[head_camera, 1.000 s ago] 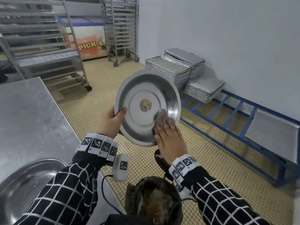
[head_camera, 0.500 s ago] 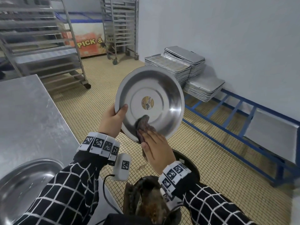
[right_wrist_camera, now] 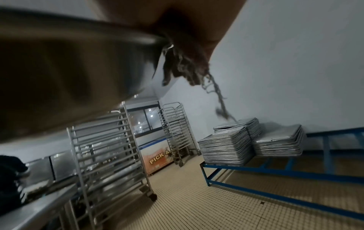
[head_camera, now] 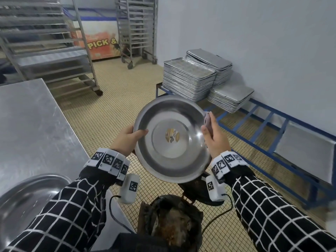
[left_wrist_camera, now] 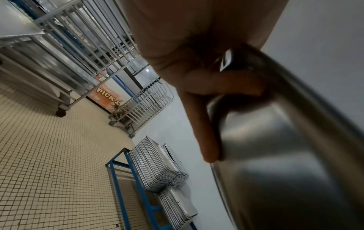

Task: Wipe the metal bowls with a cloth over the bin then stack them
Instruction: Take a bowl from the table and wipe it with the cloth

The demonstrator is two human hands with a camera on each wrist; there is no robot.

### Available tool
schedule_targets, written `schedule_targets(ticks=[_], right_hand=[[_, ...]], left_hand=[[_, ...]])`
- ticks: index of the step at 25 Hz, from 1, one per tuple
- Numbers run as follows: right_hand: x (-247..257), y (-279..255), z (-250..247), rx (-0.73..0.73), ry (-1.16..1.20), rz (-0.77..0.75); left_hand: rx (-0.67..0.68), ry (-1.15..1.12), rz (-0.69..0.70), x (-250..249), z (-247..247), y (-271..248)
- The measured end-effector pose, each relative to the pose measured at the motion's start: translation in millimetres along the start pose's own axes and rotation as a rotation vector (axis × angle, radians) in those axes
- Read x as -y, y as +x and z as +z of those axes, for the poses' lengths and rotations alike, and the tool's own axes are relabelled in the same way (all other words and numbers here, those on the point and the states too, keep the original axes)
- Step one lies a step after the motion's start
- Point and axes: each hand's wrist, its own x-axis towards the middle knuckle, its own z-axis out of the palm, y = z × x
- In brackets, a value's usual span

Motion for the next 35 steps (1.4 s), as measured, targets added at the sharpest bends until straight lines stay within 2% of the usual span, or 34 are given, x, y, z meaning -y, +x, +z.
schedule_targets(ticks=[3,5,7,9,11,14,16,18,20,22,25,26,28,30,32,35], right_hand=[[-2,5,-5,-0.008,0.105,0.133],[-4,5,-6,-0.034,0.111,0.182],[-3,1,-2,-0.112,0.195,0.241],[3,-4,4,-0.244,0.299,0.325],[13,-5,13,-0.347,0.399,0.386],[34,-1,21,-0.391,0.49,0.374],[43,1,21,-0.393,0.507,0.327],[46,1,20,-0.322,0.493,0.296],[43,-2,21,-0.219,0.44,0.325],[39,-7,23,-0.185,0.365,0.346],[42,-12,28,-0.21,0.249,0.214],[46,-13,34,-0.179,0.208,0.151],[60,-22,50,-0.036,0.118,0.01],[76,-39,66,0.132,0.028,-0.22],[78,-53,75,0.237,-0.067,-0.403],[69,-44,66,0.243,-0.242,-0.438]], left_hand=[[0.059,0.002,0.0,5,-6,4],[0.043,0.018,0.038,6,-5,3],[0.015,-0.032,0.105,3,-3,1],[0.028,-0.15,0.157,3,2,1],[0.043,-0.172,0.184,4,11,0],[0.022,-0.144,0.209,1,31,-4],[-0.055,-0.237,0.172,-6,36,-5],[-0.118,-0.302,0.15,-11,31,-2],[-0.173,-0.294,0.157,-14,23,1],[-0.224,-0.232,0.18,-14,16,3],[-0.247,-0.113,0.232,-16,9,5],[-0.24,-0.098,0.239,-17,8,5],[-0.222,-0.089,0.256,-18,11,3],[-0.213,-0.095,0.27,-23,14,2],[-0.19,-0.142,0.257,-27,15,2],[-0.184,-0.202,0.195,-28,11,4]])
